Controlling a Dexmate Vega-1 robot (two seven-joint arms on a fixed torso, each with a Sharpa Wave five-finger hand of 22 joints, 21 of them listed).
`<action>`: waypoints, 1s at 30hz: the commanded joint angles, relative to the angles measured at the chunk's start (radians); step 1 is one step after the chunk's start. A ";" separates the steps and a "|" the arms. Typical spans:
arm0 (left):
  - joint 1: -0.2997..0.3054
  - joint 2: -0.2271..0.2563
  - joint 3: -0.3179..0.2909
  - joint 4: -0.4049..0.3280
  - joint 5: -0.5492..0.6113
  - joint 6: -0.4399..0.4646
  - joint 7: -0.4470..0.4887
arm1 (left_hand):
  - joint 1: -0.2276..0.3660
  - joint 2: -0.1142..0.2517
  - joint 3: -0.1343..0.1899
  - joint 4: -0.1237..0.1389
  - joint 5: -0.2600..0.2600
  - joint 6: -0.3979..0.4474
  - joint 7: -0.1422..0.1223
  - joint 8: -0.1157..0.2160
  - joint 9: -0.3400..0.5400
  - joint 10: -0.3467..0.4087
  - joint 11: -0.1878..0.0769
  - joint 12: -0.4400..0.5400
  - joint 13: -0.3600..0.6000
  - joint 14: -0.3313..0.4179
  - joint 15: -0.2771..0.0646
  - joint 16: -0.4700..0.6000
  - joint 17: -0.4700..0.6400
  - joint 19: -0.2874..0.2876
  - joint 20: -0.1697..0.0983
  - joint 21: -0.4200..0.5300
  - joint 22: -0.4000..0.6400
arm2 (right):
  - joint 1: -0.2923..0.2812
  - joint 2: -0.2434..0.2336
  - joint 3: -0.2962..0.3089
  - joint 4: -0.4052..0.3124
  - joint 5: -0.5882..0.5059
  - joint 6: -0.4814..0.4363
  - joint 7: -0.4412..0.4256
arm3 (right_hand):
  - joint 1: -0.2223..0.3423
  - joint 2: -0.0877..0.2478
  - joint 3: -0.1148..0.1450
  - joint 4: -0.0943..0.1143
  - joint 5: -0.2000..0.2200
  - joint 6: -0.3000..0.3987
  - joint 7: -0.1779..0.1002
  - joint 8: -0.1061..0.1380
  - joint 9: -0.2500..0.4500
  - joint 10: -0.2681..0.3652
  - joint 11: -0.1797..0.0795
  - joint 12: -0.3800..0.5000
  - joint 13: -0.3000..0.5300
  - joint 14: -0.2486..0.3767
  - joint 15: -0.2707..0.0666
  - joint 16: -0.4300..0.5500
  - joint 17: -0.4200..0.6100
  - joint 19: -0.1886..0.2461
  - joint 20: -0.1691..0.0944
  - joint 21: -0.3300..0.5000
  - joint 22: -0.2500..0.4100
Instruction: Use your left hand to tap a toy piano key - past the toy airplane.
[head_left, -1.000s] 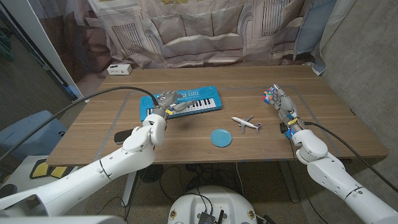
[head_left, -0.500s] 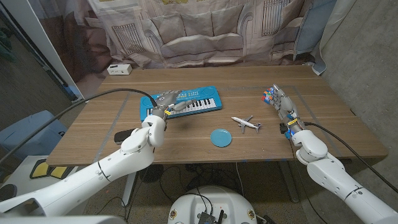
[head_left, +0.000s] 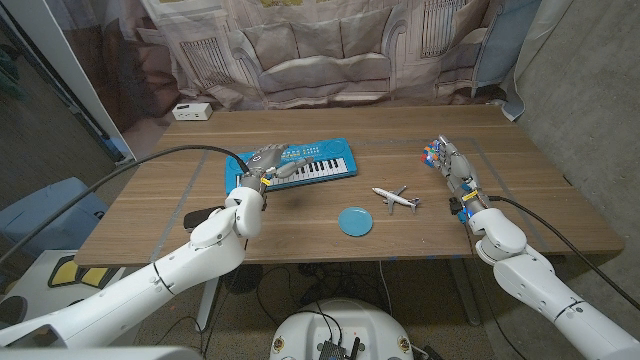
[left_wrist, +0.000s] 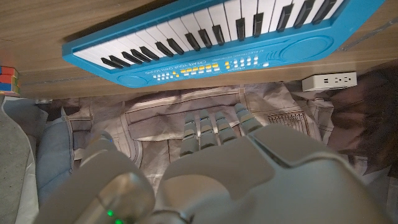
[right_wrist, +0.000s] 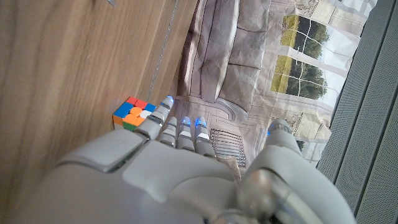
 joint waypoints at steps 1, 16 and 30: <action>0.044 0.010 -0.060 -0.022 -0.055 -0.038 0.046 | 0.013 0.000 0.004 -0.009 -0.001 0.001 0.011 0.006 0.000 0.001 -0.002 0.002 0.002 0.003 0.004 0.002 0.003 0.004 -0.013 0.002 0.003 | 0.003 -0.002 -0.003 -0.005 -0.002 -0.005 0.003 | 0.003 0.004 -0.004 0.000 -0.003 0.008 -0.002 -0.001 0.005 0.007 0.002 -0.006 0.002 0.004 -0.004 -0.003 0.005 0.008 -0.006 -0.001 0.002; 0.127 0.027 -0.186 -0.030 -0.197 -0.154 0.110 | 0.017 0.002 0.004 -0.014 -0.002 0.019 0.036 0.012 0.000 0.024 -0.009 0.012 0.001 0.029 0.003 0.010 0.002 0.024 -0.047 0.006 0.002 | 0.027 0.012 -0.022 0.006 -0.017 -0.001 0.005 | 0.002 0.004 -0.005 0.001 -0.003 0.008 -0.001 -0.001 0.005 0.010 0.003 -0.005 0.002 0.006 -0.002 -0.002 0.005 0.011 -0.005 -0.003 0.002; 0.196 0.046 -0.296 0.001 -0.329 -0.303 0.152 | 0.021 0.004 0.004 -0.017 -0.004 0.039 0.050 0.016 -0.001 0.052 0.001 0.021 0.000 0.055 0.008 0.014 0.002 0.054 -0.065 0.012 0.001 | 0.070 0.042 -0.053 0.037 -0.044 0.015 0.003 | 0.002 0.003 -0.006 0.001 -0.003 0.008 0.000 -0.001 0.005 0.011 -0.002 -0.005 0.002 0.010 -0.006 -0.001 0.006 0.018 -0.008 -0.003 0.002</action>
